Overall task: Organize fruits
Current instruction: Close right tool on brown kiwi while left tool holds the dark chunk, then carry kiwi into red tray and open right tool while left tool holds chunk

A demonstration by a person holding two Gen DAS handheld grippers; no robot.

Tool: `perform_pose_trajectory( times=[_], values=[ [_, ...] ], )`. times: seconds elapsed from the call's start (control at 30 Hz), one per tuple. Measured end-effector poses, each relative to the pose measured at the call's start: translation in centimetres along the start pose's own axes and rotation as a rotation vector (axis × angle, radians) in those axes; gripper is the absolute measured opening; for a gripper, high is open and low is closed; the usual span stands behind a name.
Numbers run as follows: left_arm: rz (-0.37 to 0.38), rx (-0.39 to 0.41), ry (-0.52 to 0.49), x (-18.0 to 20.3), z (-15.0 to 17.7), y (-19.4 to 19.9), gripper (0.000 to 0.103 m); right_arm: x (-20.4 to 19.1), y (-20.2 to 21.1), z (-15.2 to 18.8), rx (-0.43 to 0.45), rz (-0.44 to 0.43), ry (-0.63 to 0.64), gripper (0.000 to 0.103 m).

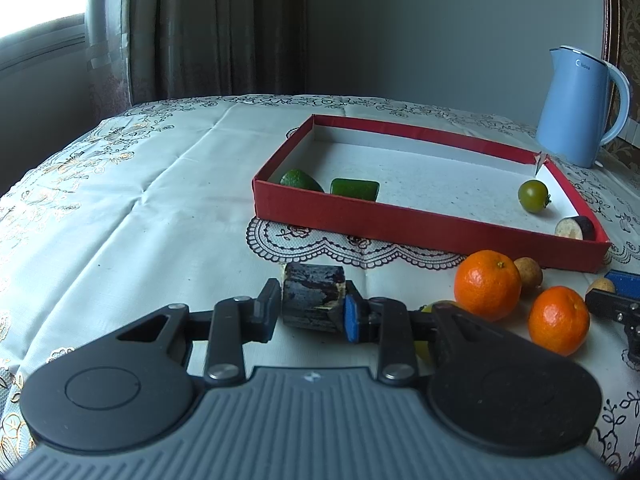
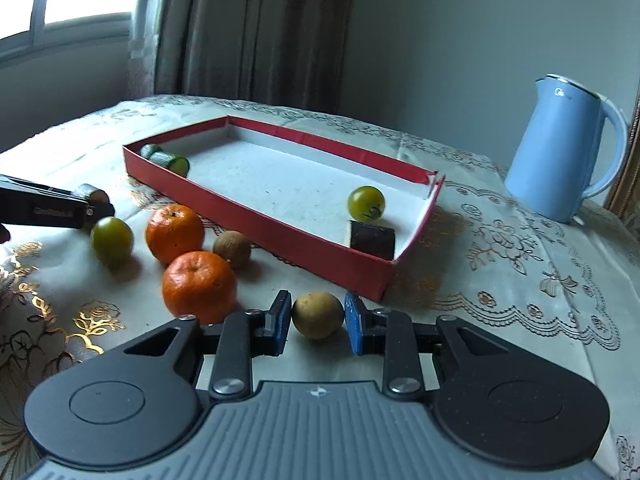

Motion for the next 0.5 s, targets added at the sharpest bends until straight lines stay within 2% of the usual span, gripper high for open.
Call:
perform_pose_trajectory(
  times=[0.33,0.5],
  values=[
    [0.015,0.0,-0.006,-0.03,0.03,0.05,0.029,0.27,-0.25,-0.2,-0.016,-0.003,-0.026,0.027],
    [0.016,0.0,-0.007,-0.01,0.04,0.04,0.029,0.31,0.67,-0.7,0.028,-0.001,-0.036,0.027]
  ],
)
Point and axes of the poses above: each gripper's, at about its wrist camera, not at the fingertips, and y roughly against the way its jaws point, x to its right, z to its underside, the point moved 1 cm from there along -y, roughly the way its jaws point, and after that the axes turned 6 degrees about x, right-handed, at the moved point
